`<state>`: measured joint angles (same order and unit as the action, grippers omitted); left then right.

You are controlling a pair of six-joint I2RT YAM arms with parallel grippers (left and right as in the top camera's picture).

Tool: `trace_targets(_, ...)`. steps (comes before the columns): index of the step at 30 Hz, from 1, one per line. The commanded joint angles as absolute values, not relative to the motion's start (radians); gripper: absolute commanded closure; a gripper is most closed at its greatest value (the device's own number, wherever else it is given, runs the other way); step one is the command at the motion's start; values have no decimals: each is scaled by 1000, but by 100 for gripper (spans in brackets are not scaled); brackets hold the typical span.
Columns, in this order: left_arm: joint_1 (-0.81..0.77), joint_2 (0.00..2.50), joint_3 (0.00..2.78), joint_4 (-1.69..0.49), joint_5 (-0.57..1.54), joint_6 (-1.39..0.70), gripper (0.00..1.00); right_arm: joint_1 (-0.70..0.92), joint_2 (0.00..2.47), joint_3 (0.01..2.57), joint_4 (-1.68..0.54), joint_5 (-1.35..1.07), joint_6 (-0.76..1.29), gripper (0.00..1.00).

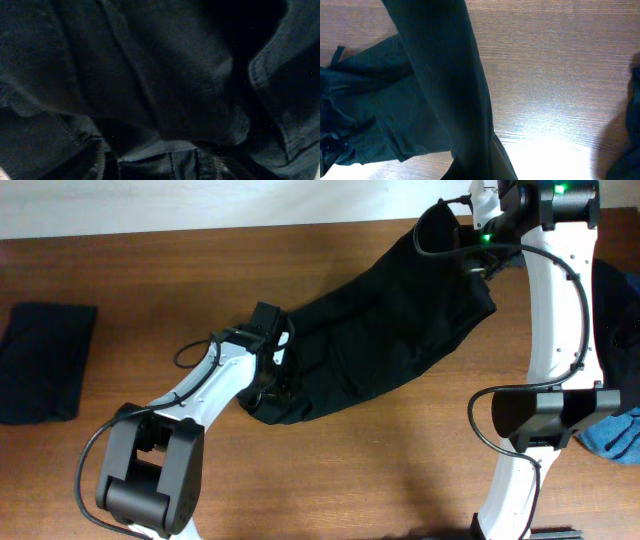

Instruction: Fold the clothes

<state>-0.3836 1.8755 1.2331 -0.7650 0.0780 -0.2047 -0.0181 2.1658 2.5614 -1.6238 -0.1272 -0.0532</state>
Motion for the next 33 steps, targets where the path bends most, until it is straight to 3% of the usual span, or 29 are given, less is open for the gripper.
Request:
trace_targets(1, -382, 1850, 1198, -750, 122, -191, 37, -14, 2150, 2562, -1617, -121, -56, 96)
trace_targets(6, -382, 1850, 1168, -749, 188, -184, 65, -14, 2150, 2562, -1616, -121, -56, 96)
trace_targets(9, -382, 1847, 1168, -771, 188, -184, 100, -14, 2150, 2562, -1615, -121, -56, 96)
trace_targets(22, -382, 1628, 1224, -951, 251, -202, 100, -14, 2150, 2561, -1592, -119, -46, 96)
trace_targets(33, -419, 1622, 1174, -1055, 333, -235, 100, -14, 2152, 2529, -1578, -119, -47, 96)
